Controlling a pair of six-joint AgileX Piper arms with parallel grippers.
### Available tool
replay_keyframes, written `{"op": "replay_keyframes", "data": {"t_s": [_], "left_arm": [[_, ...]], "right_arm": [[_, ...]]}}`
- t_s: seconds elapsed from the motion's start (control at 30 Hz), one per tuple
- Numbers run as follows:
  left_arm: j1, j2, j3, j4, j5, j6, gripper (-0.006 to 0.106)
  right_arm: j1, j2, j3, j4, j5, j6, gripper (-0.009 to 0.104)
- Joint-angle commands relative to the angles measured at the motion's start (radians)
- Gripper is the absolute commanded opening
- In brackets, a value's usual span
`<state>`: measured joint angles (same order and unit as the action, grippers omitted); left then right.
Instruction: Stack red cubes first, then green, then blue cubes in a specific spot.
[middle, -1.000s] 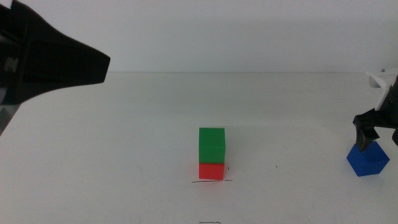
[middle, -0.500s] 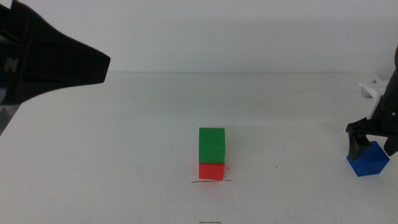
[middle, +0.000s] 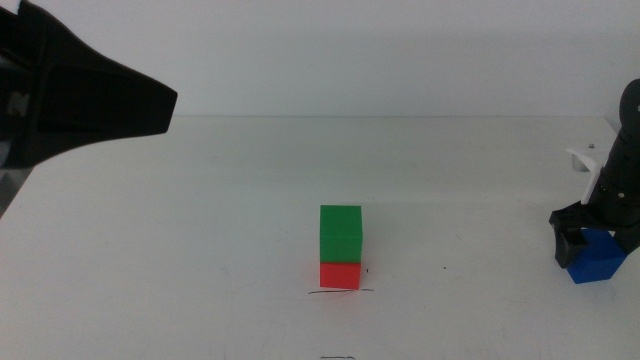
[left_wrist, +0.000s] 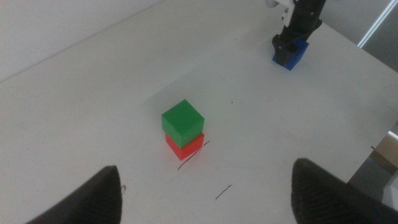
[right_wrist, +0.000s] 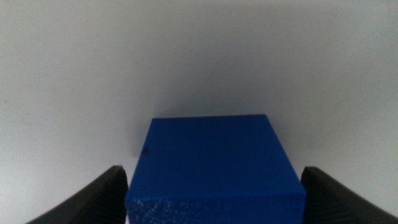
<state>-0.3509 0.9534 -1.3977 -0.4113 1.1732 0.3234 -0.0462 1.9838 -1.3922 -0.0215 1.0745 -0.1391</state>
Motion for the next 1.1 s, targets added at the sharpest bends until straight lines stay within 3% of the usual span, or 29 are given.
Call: {"op": "replay_keyframes", "data": {"t_s": [0.0, 0.1, 0.3, 0.7, 1.07], "left_arm": [[0.002, -0.004, -0.019, -0.026, -0.057, 0.000, 0.093], [0.002, -0.004, -0.019, -0.026, -0.057, 0.000, 0.093], [0.002, -0.004, -0.019, -0.026, -0.057, 0.000, 0.093], [0.002, -0.004, -0.019, -0.026, -0.057, 0.000, 0.093], [0.002, -0.004, -0.019, -0.026, -0.057, 0.000, 0.093]], "right_arm": [[-0.007, -0.045, -0.027, -0.018, -0.004, -0.003, 0.077], [-0.007, -0.042, -0.027, -0.018, -0.007, 0.030, 0.058], [-0.007, -0.050, -0.028, -0.019, 0.051, 0.074, 0.000], [-0.006, -0.241, -0.028, -0.022, 0.225, 0.201, -0.001], [-0.006, -0.594, 0.148, 0.001, 0.221, 0.355, -0.001]]}}
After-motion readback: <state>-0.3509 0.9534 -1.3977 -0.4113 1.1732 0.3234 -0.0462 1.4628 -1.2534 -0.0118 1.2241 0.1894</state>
